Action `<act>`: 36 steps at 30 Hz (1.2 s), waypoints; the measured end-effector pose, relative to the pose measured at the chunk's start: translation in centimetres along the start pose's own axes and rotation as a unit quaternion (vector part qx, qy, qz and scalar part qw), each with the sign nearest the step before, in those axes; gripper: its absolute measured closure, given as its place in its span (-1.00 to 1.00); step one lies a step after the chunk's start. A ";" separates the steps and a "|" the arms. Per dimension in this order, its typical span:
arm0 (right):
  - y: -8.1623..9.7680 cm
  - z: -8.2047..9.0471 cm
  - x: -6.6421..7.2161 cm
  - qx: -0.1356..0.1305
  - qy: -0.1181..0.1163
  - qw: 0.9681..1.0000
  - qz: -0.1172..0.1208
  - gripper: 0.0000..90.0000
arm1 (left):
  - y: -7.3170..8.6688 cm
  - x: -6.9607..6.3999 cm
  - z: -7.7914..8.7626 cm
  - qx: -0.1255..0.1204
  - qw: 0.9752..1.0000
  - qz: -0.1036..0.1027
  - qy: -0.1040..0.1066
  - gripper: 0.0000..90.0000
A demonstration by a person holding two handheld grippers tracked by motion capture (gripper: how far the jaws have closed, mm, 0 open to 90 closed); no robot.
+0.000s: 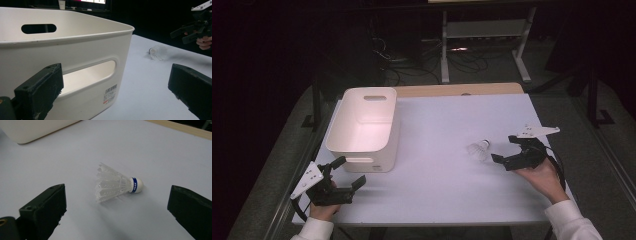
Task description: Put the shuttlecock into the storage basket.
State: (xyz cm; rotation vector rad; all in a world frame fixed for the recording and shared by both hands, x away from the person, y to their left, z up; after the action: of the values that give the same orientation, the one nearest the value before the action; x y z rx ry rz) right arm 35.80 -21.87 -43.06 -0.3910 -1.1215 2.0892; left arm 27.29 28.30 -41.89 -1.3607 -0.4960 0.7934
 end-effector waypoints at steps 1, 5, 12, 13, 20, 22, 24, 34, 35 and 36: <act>-0.1 0.0 0.0 0.002 0.000 1.000 -0.001 -0.96 | 0.0 -0.1 0.0 -0.004 1.000 0.004 0.000 -1.00; -0.3 -0.3 -0.2 0.007 -0.001 1.000 0.001 -0.96 | 0.0 -0.1 0.0 -0.005 1.000 0.004 0.002 -1.00; -0.6 -0.6 -0.5 0.011 -0.006 1.000 0.000 -0.84 | 0.0 -0.1 0.0 -0.004 1.000 0.003 0.002 -1.00; -0.6 -0.6 -0.5 0.011 -0.009 1.000 0.001 -0.78 | 0.0 -0.1 0.0 -0.004 1.000 0.003 0.002 -1.00; -0.3 -0.7 -0.6 0.024 -0.018 1.000 0.005 -0.55 | 0.0 -0.1 0.0 -0.004 1.000 0.004 0.002 -1.00; -0.3 -0.8 -0.6 0.029 -0.024 0.999 0.007 -0.43 | 0.0 -0.1 0.0 -0.004 1.000 0.003 0.002 -1.00; -0.2 -0.9 -0.6 0.031 -0.029 0.999 0.008 -0.38 | 0.0 -0.1 0.0 -0.004 1.000 0.004 0.002 -1.00; 0.3 -1.5 -0.9 0.058 -0.025 0.998 0.008 0.19 | 0.0 -0.1 0.0 -0.003 1.000 0.003 0.002 -1.00; 0.3 -1.5 -0.9 0.058 -0.025 0.998 0.008 0.19 | 0.0 -0.1 0.0 -0.003 1.000 0.003 0.002 -1.00; 0.3 -1.5 -0.9 0.062 -0.024 0.998 0.006 0.24 | 0.0 -0.1 0.0 -0.003 1.000 0.003 0.002 -1.00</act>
State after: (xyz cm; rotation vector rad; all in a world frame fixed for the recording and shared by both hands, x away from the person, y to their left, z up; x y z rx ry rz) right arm 37.15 -21.77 -44.26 -0.2902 -1.0138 2.1768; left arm 27.25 28.25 -41.86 -1.3702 -0.4926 0.7942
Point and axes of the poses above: each handheld gripper's, and its own axes: z roughly backward along the jaws, y roughly out of its underside, x roughly to its left, the point moved 5 cm from there along -z, roughly forward along the jaws, and after that the axes turned 2 degrees about z, right-handed, at the moved point
